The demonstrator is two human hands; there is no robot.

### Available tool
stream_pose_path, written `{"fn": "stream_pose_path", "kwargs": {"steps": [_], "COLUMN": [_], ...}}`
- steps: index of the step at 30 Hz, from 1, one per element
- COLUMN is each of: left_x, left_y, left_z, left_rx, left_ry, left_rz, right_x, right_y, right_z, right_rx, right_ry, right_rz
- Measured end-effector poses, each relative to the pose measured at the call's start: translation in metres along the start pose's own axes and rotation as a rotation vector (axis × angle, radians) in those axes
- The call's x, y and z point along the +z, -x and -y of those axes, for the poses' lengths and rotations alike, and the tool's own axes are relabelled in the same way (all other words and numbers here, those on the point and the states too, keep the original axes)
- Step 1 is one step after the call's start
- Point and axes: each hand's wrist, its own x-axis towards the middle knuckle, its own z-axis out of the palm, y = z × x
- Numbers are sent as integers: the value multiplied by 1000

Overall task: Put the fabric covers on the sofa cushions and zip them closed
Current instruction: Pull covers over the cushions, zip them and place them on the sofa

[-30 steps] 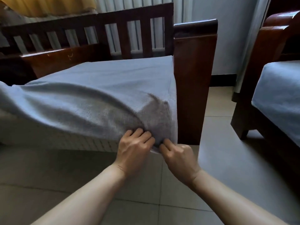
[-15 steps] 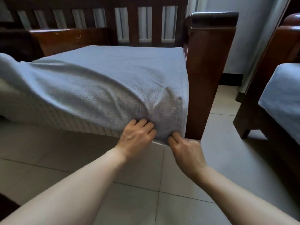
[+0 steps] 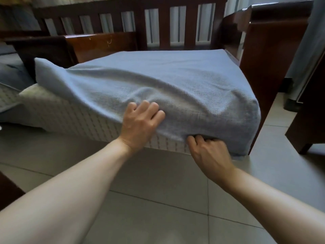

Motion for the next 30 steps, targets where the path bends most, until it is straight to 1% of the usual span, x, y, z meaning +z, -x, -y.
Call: {"fn": "stream_pose_path", "kwargs": {"steps": [2,6,8,11,12,13,14,15,17,18,20,22,23,25,28,30], "left_x": [-1,-13,-16,-14,-14,-13,-14,-16,-22,-20,-12,-6,-3,1,-2,-7], "left_y": [8,22,34,54,58,60,61,59,52,51,45,35,30,20,7,-2], "left_z": [18,27,20,6,3,1,-2,-4,-3,-2,6,15,17,13,-3,-14], "left_rx": [-90,-239,-266,-237,-269,-339,-447,-611,-1019,-1196,-1458,-1659,-1737,-1834,-1878,-1874], "left_ry": [22,149,181,178,185,202,228,279,413,492,733,1018,1108,1202,1266,1331], "left_rz": [-19,-33,-37,1,20,36,56,77,93,89,32,-64,-94,-109,-40,9], "right_x": [0,-4,-5,-12,-14,-16,-18,-20,-22,-23,-26,-31,-33,-36,-34,-30], "right_y": [-10,-21,-20,-25,-28,-33,-36,-42,-50,-51,-56,-62,-65,-69,-70,-70], "right_z": [8,19,20,22,25,27,30,32,37,38,36,31,29,28,29,31], "right_rx": [-18,-36,-30,-21,-26,-31,-20,0,77,129,236,321,328,294,233,182], "right_ry": [-14,-36,-37,-34,-29,-25,-28,-26,-33,-46,-115,-209,-231,-227,-220,-190], "right_rz": [-5,-7,-3,-13,-20,-28,-34,-43,-62,-68,-73,-57,-52,-59,-102,-132]}}
